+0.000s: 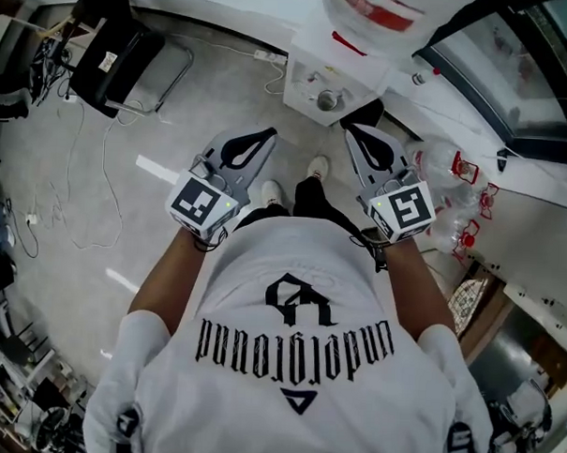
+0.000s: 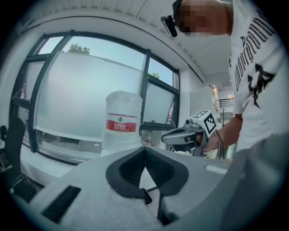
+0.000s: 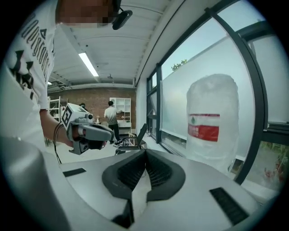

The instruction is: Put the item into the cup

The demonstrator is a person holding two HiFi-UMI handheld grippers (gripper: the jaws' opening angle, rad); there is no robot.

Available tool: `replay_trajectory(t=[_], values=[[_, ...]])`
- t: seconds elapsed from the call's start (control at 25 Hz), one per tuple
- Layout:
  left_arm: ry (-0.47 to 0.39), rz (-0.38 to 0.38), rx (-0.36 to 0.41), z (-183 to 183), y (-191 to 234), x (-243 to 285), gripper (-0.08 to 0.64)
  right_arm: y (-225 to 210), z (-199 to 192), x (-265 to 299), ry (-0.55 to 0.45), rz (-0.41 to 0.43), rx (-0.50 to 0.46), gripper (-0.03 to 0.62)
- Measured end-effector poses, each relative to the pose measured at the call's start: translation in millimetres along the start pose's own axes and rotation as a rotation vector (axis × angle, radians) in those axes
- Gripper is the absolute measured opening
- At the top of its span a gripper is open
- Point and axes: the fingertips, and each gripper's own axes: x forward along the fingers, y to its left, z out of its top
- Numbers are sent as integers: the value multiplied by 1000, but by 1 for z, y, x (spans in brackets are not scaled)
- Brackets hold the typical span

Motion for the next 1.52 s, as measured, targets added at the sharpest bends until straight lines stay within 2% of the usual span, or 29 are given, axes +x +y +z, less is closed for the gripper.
replay_trajectory(t=[0.32, 0.48, 0.68, 0.84, 1.08, 1.32, 1.52], values=[[-64, 2, 11, 50, -20, -30, 12, 16, 53, -40, -79, -14, -45, 15], [-100, -24, 6, 58, -28, -39, 12, 19, 58, -49, -95, -38, -33, 15], [-106, -53, 10, 60, -32, -38, 12, 24, 61, -57, -92, -55, -30, 15], [-123, -54, 10, 63, -39, -38, 12, 24, 56, -70, -83, -56, -18, 15], [-135, -17, 2, 65, -60, -30, 12, 18, 54, -94, -84, -10, -44, 15], [-132, -10, 9, 70, -105, 1, 12, 1, 42, -134, -90, 30, -45, 15], [-109, -11, -15, 59, -154, 28, 12, -12, 14, -183, -76, 43, -19, 15]])
